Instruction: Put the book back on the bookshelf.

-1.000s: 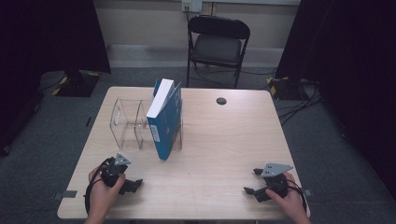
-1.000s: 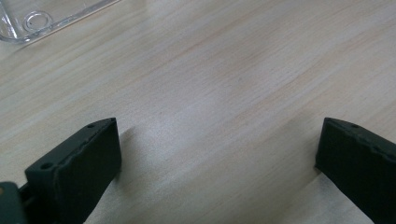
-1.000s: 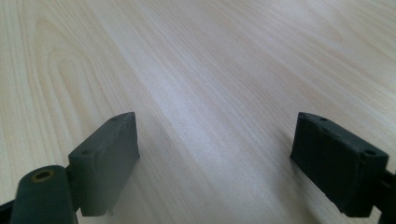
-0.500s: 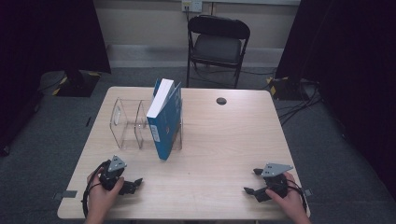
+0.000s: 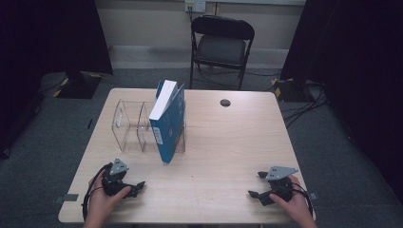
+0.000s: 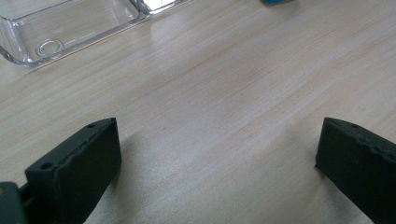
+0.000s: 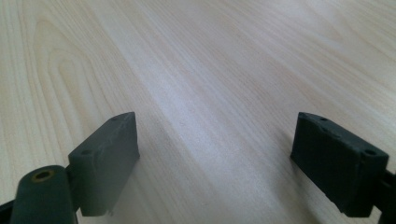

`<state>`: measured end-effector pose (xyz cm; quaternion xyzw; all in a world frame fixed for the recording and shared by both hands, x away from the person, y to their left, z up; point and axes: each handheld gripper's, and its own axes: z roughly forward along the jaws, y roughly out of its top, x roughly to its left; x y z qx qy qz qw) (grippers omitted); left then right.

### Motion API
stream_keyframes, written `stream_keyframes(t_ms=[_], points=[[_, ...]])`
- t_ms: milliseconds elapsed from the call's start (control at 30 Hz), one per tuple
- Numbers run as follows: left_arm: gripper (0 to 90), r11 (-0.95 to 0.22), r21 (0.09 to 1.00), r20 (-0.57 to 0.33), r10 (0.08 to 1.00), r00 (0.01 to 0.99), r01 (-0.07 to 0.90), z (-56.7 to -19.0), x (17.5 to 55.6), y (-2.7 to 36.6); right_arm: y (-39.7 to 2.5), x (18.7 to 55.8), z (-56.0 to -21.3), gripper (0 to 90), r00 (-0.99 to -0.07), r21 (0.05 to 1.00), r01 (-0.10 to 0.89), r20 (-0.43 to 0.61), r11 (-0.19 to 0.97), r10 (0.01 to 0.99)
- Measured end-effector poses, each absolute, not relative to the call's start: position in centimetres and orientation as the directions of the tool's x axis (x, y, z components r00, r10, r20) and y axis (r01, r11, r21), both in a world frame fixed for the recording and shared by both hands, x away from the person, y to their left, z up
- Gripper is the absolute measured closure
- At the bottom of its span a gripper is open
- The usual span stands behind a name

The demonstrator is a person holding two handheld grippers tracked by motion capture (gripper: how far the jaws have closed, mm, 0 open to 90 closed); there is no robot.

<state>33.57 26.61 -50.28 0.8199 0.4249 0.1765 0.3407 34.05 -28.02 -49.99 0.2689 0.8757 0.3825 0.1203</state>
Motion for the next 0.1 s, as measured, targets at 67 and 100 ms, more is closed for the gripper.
stream_keyframes(t_ms=[67,100], points=[[0.0,-0.407,0.709,0.0,0.817,0.577,0.576,-50.28,33.57,26.61,-28.03,34.05,-49.99,13.8,-0.827,0.735,0.379,-0.005,0.563,0.563],[0.0,-0.407,0.708,0.0,0.817,0.577,0.576,-50.27,33.57,26.61,-28.02,34.05,-49.99,13.9,-0.826,0.735,0.379,-0.005,0.563,0.563]])
